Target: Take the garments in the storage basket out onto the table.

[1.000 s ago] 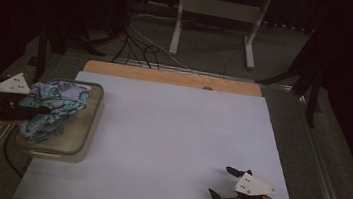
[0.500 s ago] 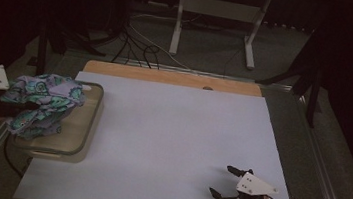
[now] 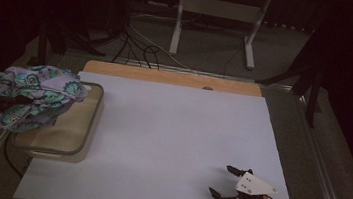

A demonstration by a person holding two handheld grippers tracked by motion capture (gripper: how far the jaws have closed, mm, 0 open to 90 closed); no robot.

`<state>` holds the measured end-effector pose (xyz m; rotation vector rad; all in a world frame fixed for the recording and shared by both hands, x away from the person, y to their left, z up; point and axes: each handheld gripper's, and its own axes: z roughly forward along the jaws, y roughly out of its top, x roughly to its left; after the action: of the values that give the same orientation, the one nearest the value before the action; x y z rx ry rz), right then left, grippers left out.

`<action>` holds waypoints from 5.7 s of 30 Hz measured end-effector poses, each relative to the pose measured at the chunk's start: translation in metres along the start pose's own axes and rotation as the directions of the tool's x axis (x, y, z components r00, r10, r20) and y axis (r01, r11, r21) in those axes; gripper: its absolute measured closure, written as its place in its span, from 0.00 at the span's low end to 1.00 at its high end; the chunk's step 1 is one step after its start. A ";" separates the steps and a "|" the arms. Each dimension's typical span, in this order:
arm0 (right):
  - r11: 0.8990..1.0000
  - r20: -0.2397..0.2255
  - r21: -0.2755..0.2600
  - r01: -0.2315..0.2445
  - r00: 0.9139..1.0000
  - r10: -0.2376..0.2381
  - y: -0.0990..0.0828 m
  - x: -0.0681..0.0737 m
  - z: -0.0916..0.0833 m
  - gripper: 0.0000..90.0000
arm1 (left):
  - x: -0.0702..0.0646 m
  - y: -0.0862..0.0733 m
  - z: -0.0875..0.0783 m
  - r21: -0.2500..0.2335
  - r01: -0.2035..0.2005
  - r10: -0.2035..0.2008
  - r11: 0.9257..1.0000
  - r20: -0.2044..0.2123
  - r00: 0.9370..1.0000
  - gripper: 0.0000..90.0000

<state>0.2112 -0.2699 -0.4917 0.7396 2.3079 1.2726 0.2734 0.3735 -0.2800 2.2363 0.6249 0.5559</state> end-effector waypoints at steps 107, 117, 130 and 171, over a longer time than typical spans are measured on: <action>0.999 0.011 -0.033 0.009 1.000 -0.009 -0.001 -0.002 -0.003 0.12 | -0.130 0.192 0.230 -0.284 0.051 -0.013 0.958 0.135 0.991 0.73; 0.999 0.013 -0.034 0.012 1.000 -0.012 -0.002 -0.002 -0.003 0.12 | -0.137 0.183 0.268 -0.239 0.106 -0.080 0.965 0.115 0.990 0.72; 0.999 0.014 -0.030 0.012 1.000 -0.012 -0.003 -0.002 -0.003 0.12 | -0.157 0.178 0.328 -0.114 0.142 -0.130 0.983 0.112 0.985 0.74; 0.999 0.031 -0.033 0.016 0.999 -0.015 -0.004 -0.003 -0.004 0.12 | -0.130 0.146 0.265 -0.091 0.105 -0.074 0.990 0.294 0.953 0.00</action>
<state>0.2105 -0.2764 -0.4924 0.7236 2.2585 1.2808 0.3567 0.0664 -0.3646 2.1226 0.5285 0.2024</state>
